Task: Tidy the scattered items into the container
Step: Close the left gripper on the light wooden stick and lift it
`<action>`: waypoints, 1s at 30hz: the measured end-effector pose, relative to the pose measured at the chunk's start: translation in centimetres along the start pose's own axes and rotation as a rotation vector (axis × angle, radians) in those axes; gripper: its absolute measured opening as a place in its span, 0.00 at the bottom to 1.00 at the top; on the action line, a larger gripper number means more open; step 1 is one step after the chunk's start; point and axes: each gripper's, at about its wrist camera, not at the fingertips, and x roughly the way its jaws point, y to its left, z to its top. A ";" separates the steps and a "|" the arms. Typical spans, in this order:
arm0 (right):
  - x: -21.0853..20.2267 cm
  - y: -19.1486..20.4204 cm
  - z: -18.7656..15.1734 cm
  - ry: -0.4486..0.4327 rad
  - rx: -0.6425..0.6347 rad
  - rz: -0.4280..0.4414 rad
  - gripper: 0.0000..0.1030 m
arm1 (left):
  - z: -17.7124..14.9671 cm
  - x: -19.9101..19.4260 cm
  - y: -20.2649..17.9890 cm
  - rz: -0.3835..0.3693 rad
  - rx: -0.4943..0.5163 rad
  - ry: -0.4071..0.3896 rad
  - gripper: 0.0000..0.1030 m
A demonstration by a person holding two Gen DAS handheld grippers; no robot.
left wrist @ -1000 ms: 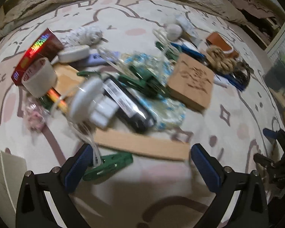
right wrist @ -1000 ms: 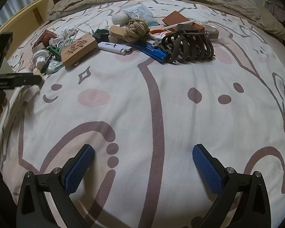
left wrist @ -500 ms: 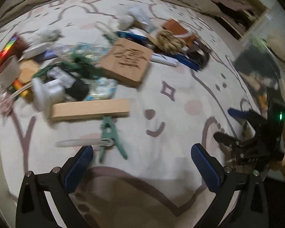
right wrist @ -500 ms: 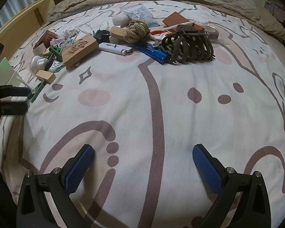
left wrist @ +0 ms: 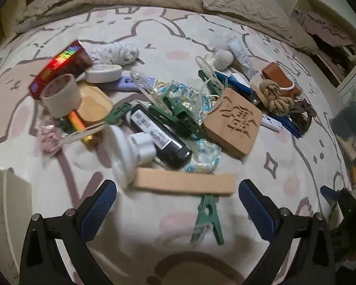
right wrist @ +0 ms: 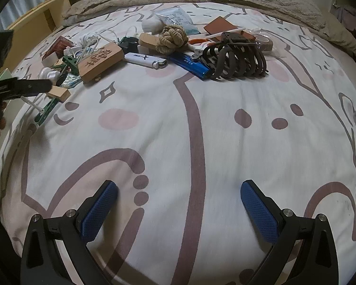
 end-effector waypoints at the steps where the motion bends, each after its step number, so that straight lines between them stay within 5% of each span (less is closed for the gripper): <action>1: 0.0 0.0 0.0 -0.001 0.000 0.000 1.00 | 0.1 0.3 -0.1 -0.013 -0.004 0.009 1.00; 19: 0.1 0.2 0.0 -0.005 0.004 -0.007 1.00 | -0.5 3.1 -4.0 0.149 0.169 0.031 1.00; 30: 0.1 0.4 -0.1 -0.007 -0.004 -0.026 1.00 | -0.1 0.1 -3.1 -0.002 0.075 -0.009 0.98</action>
